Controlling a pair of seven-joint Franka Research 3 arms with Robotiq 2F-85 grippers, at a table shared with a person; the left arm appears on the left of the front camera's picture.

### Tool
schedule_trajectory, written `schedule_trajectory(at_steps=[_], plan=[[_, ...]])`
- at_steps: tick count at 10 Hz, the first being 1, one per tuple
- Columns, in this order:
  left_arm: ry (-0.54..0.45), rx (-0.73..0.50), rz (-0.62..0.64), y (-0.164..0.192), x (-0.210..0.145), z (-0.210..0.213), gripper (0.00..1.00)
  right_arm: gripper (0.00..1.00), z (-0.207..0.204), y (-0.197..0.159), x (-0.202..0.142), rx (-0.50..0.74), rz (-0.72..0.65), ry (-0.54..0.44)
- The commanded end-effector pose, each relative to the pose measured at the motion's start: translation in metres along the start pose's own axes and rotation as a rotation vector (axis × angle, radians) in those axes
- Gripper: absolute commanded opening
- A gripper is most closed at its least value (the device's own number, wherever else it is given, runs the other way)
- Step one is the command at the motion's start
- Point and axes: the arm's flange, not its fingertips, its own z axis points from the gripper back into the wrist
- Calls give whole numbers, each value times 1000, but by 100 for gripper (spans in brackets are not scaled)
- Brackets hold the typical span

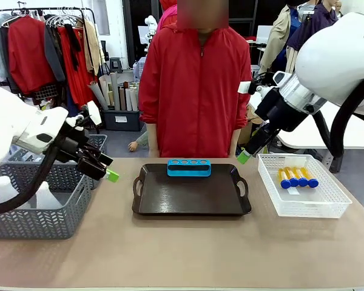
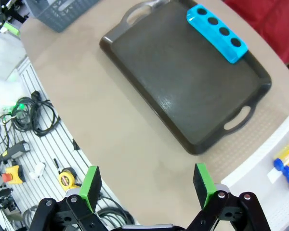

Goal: Prepare the laboratory tools.
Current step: Pick up one Small flask and place it on the Handle tray.

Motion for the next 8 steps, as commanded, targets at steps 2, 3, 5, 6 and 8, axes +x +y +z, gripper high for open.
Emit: schedule_trajectory(at_steps=[2, 3, 5, 6, 8], plan=[[-27, 22, -4, -1, 7, -9, 100, 100, 2, 1, 0, 6, -4, -4], [-27, 22, -4, -1, 7, -9, 100, 100, 2, 1, 0, 6, -4, -4], [-27, 22, -4, -1, 7, -9, 100, 100, 2, 1, 0, 6, -4, -4], [-27, 22, -4, -1, 7, -9, 100, 100, 2, 1, 0, 6, -4, -4], [92, -90, 9, -5, 7, 0, 100, 100, -2, 0, 1, 36, 22, 1]])
